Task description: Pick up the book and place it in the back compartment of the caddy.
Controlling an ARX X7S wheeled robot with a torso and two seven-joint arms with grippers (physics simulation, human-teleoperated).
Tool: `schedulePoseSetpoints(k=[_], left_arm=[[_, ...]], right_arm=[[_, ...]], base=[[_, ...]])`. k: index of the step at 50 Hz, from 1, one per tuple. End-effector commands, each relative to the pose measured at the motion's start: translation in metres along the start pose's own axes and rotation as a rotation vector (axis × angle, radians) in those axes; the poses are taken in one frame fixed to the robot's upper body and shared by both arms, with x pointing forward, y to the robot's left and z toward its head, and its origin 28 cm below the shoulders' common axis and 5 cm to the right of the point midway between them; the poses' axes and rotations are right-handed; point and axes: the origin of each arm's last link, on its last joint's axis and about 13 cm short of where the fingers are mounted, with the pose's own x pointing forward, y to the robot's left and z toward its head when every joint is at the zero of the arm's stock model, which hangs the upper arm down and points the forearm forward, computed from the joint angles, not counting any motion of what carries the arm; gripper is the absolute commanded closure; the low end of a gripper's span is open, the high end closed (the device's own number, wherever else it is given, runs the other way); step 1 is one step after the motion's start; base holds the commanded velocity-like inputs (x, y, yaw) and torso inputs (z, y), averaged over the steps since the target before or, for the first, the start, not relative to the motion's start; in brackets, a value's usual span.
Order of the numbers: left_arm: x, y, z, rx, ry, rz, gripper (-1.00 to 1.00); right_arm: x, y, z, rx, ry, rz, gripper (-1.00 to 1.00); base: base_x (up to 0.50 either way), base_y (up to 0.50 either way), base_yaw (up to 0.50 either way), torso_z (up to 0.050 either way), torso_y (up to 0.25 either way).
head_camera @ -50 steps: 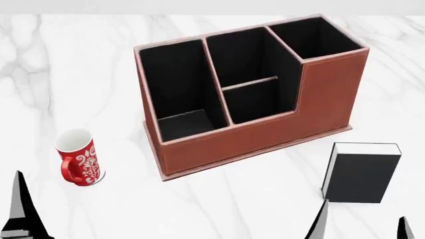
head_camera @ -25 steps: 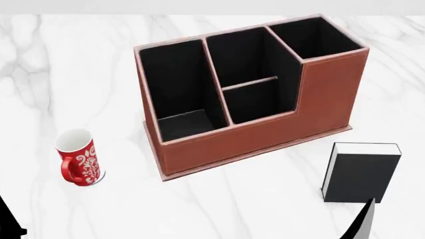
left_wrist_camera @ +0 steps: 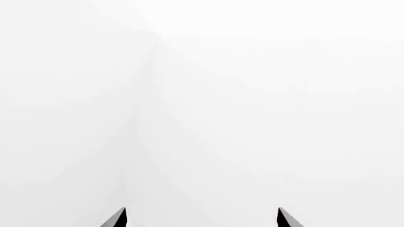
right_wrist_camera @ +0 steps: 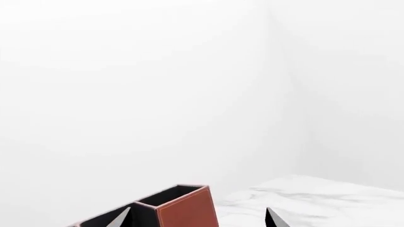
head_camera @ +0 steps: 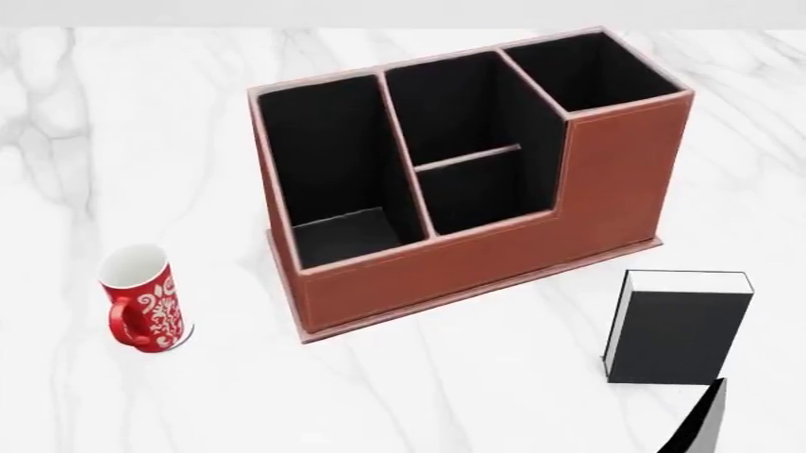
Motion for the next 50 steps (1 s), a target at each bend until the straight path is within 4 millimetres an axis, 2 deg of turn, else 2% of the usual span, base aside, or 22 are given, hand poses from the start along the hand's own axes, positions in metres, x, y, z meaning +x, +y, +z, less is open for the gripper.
schedulePoseSetpoints(k=[1,29,50], left_arm=[[-0.0006,0.0014,0.0037,-0.009,-0.021,0.012,-1.0],[-0.0002,0.0007,0.0013,-0.014,-0.007,0.011,-1.0],[0.001,0.0013,-0.0011,-0.016,0.0,0.011,-1.0]], right_arm=[[0.0007,-0.0007,-0.0008,0.006,0.001,-0.006,-1.0],[0.0007,0.0002,-0.0012,0.01,0.007,-0.003,-1.0],[0.0015,0.0012,-0.0032,0.013,0.015,0.003,-1.0]], base=[[0.0,-0.01,0.0,0.0,0.0],[0.0,-0.02,0.0,0.0,0.0],[0.0,-0.13,0.0,0.0,0.0]])
